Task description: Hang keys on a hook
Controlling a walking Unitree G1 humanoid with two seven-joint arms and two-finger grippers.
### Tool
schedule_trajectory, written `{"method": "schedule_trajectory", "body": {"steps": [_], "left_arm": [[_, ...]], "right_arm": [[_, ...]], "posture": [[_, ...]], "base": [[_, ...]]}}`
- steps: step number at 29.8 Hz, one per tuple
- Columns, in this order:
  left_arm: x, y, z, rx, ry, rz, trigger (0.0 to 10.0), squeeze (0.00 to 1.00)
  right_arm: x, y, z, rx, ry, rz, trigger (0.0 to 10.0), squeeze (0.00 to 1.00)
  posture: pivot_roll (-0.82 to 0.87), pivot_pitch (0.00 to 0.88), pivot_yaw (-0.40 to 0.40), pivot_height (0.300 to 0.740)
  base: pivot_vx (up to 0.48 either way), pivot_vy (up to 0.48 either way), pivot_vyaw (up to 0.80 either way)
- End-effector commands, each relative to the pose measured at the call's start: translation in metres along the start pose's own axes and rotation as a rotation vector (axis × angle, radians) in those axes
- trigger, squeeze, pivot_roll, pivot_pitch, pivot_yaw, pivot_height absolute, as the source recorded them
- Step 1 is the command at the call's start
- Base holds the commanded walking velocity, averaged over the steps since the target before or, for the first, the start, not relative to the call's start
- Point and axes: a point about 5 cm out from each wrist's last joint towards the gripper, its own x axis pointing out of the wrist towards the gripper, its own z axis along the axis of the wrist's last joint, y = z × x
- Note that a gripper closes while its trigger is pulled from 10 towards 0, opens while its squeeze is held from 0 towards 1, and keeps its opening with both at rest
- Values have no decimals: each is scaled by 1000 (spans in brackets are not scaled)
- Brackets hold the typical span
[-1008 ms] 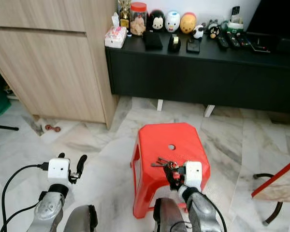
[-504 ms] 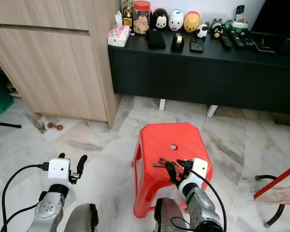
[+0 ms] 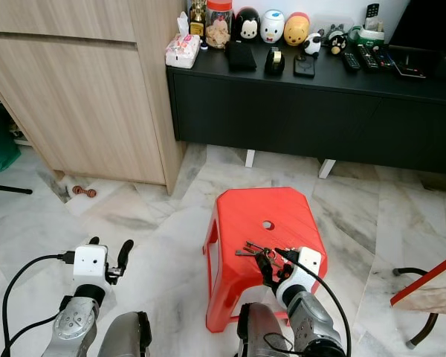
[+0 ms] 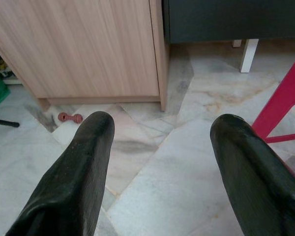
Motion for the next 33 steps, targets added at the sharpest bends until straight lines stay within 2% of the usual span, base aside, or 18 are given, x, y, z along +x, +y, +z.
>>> {"method": "schedule_trajectory", "body": {"steps": [1,8,9,10,19,20,21,22,23,33], "left_arm": [[-4,-3,-7,-4,37,-9,10000,0],[-4,-4,-7,-9,37,-5,10000,0],[-4,-4,-7,-10,37,-3,10000,0],[-4,-4,-7,-11,38,-3,10000,0],[-3,-4,-7,-11,37,-5,10000,0],[-3,-4,-7,-11,38,-5,10000,0],[-3,-4,-7,-11,38,-5,10000,0],[-3,-4,-7,-11,40,-6,10000,0],[-3,-5,-7,-11,42,-7,10000,0],[-4,-5,-8,-12,45,-9,10000,0]], "right_arm": [[-1,-4,1,5,9,-9,10000,0],[1,-1,2,13,17,-4,10000,0],[2,0,2,16,16,0,627,0],[2,0,2,17,16,3,0,0],[4,6,-1,9,40,17,0,0],[5,6,-2,8,43,18,1412,0],[5,6,-2,8,43,18,1412,0],[5,7,-3,6,49,18,7529,0],[5,7,-4,-1,57,15,10000,0],[5,7,-6,-1,63,10,10000,0]], "posture": [[2,105,-94,591],[5,105,-95,591],[5,105,-95,591],[5,105,-95,591],[7,107,-96,591],[7,107,-96,591],[7,107,-96,591],[7,107,-96,591],[7,107,-96,591],[6,112,-95,591]], "base": [[0,0,0],[0,0,0],[0,0,0],[0,0,0],[0,0,0],[0,0,0],[0,0,0],[0,0,0],[0,0,0],[0,0,0]]}}
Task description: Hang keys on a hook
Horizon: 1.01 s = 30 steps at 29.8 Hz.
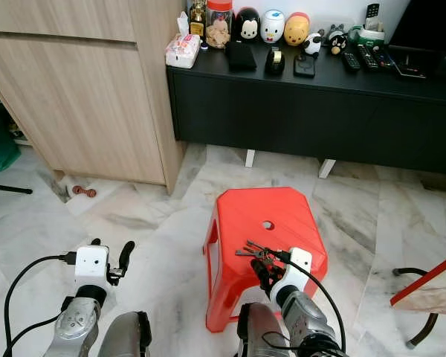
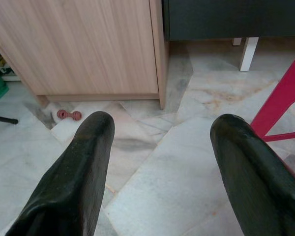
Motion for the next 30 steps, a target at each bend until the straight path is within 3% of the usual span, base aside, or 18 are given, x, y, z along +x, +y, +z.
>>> {"method": "schedule_trajectory", "body": {"steps": [1,19,20,22,23,30], "left_arm": [[-4,-3,-7,-6,39,-9,10000,0],[-3,-4,-7,-6,37,-17,10000,0],[-3,-4,-7,-6,38,-18,10000,0],[-3,-5,-7,-6,39,-19,10000,0],[-3,-5,-7,-5,40,-19,10000,0],[-4,-5,-8,-4,44,-22,10000,0]], "right_arm": [[1,0,2,0,0,-5,10000,0],[2,2,4,15,-24,-1,10000,0],[2,2,5,18,-26,0,4510,0],[1,1,5,20,-27,-1,4039,0],[1,1,5,21,-27,0,0,0],[1,0,5,21,-28,-6,0,0]], "posture": [[6,112,-95,591],[10,112,-95,591],[10,113,-94,591],[10,113,-94,591],[10,113,-94,591],[10,114,-93,591]], "base": [[0,0,0],[0,0,0],[0,0,0],[0,0,0],[0,0,0],[0,0,0]]}}
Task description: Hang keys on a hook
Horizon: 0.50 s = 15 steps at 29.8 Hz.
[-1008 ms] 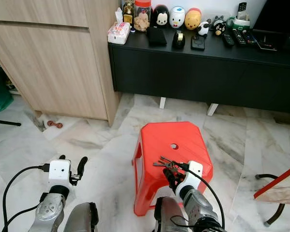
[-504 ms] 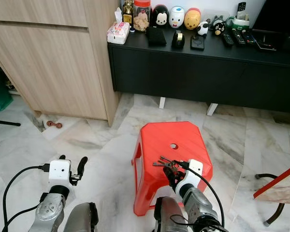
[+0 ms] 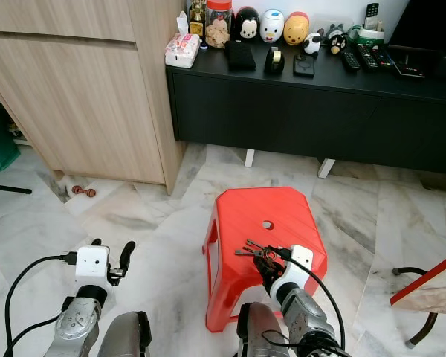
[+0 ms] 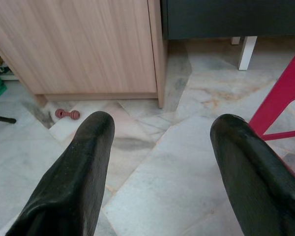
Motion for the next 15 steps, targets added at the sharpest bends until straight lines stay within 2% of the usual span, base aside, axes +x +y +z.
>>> {"method": "schedule_trajectory", "body": {"steps": [1,15], "left_arm": [[-4,-4,-8,-3,42,-18,10000,0],[-4,-6,-9,8,47,-31,10000,0]], "right_arm": [[-1,-2,0,10,-2,-8,0,0],[-1,-1,-1,12,0,-6,0,0]], "posture": [[10,114,-93,591],[12,115,-93,591]], "base": [[0,0,0],[0,0,0]]}}
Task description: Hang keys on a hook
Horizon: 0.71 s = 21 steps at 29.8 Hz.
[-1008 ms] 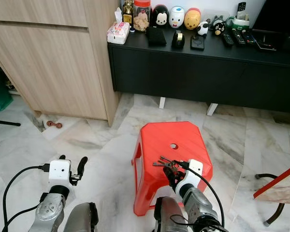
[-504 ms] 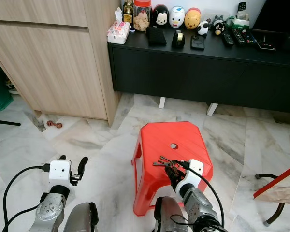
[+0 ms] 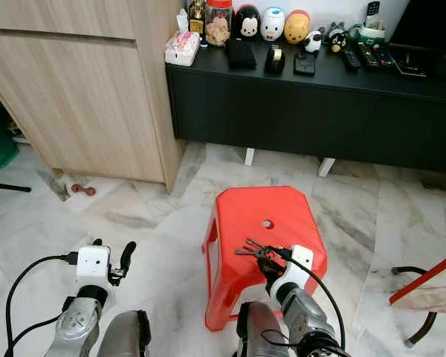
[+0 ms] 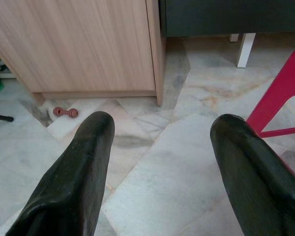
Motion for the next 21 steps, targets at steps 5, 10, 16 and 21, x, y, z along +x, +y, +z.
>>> {"method": "schedule_trajectory", "body": {"steps": [5,10,16,21], "left_arm": [[-4,-5,-9,5,48,-24,10000,0],[-5,-5,-10,6,50,-28,10000,0],[-5,-5,-10,8,52,-30,10000,0],[-5,-6,-11,8,55,-32,10000,0]], "right_arm": [[-1,-1,-2,-7,1,-9,0,0],[-1,-3,1,-26,-20,-23,0,0],[-2,0,20,-187,-150,-21,0,0],[-8,8,44,-414,-328,-23,0,0]], "posture": [[12,113,-93,591],[12,109,-92,591],[14,100,-91,591],[13,94,-91,591]], "base": [[0,0,0],[0,0,0],[0,0,0],[0,0,0]]}}
